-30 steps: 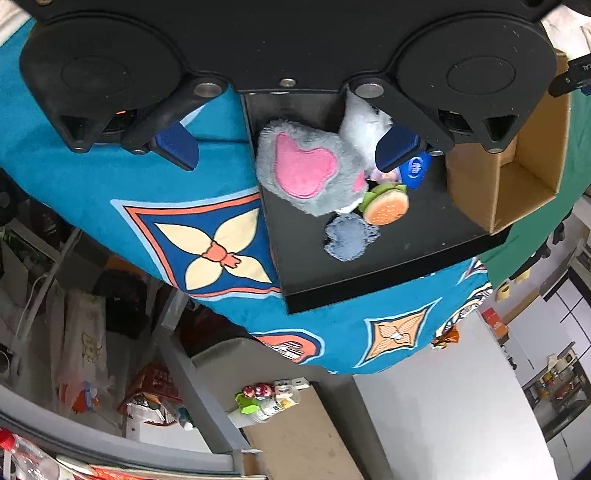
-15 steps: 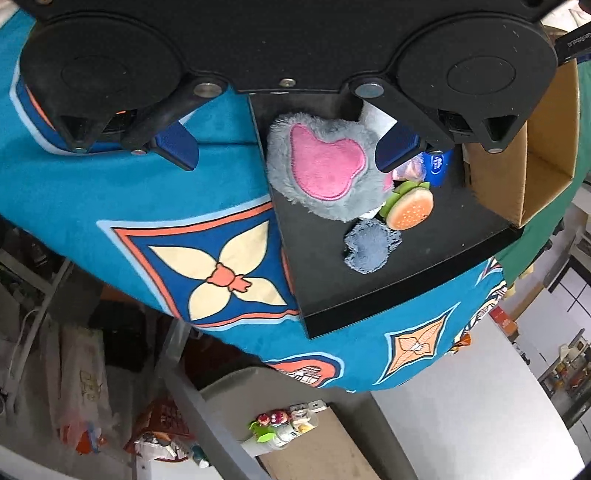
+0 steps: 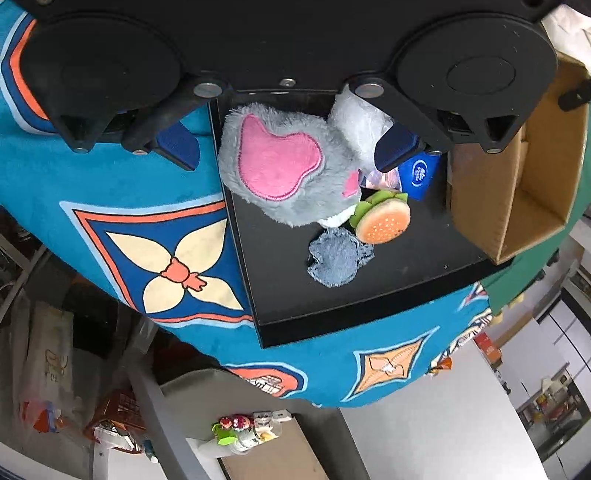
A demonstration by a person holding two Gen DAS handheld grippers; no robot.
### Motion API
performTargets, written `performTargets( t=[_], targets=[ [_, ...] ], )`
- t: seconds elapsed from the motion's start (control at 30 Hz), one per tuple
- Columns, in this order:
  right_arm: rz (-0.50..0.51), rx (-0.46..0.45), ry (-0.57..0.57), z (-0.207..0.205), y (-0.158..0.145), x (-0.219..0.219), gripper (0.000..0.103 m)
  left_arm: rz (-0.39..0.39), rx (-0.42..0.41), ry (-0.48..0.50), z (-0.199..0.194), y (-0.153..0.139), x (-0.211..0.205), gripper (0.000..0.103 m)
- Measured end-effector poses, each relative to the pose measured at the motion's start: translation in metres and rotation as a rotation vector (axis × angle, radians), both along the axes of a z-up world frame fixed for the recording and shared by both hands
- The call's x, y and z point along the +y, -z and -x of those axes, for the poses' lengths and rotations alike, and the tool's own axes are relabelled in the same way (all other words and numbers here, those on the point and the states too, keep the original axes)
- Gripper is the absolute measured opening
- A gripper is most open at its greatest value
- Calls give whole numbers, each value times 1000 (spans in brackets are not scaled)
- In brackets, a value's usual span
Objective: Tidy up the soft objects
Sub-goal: 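Reach the right tool to the grey plush and close on it, then carry the grey plush with the right tool into the cardboard box and release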
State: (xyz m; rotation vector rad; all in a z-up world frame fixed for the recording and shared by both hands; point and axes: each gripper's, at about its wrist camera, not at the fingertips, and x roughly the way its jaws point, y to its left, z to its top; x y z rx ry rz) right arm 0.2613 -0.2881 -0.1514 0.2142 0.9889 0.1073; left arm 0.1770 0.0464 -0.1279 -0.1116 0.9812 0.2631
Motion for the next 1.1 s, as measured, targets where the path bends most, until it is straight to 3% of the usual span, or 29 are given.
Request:
performTargets(
  t=[0.13,0.47,0.53,0.7,1.1],
  targets=[
    [4,27,6,-3,5,2,89,13,-14,-10,-5,1,5,9],
    [34,79,45,-9,14,7,88,41,-45,-27,-2,5,17,9],
    [42,86,47,-10,16,10,73,40,-46,-23,-3,5,18,9],
    [78,60,18,-7,11,18,60,19,-43,-8,-3,4,14,9],
    [113,-34,59,15,-21,19,58,41,-70,4,-2,0,18,9]
  ],
)
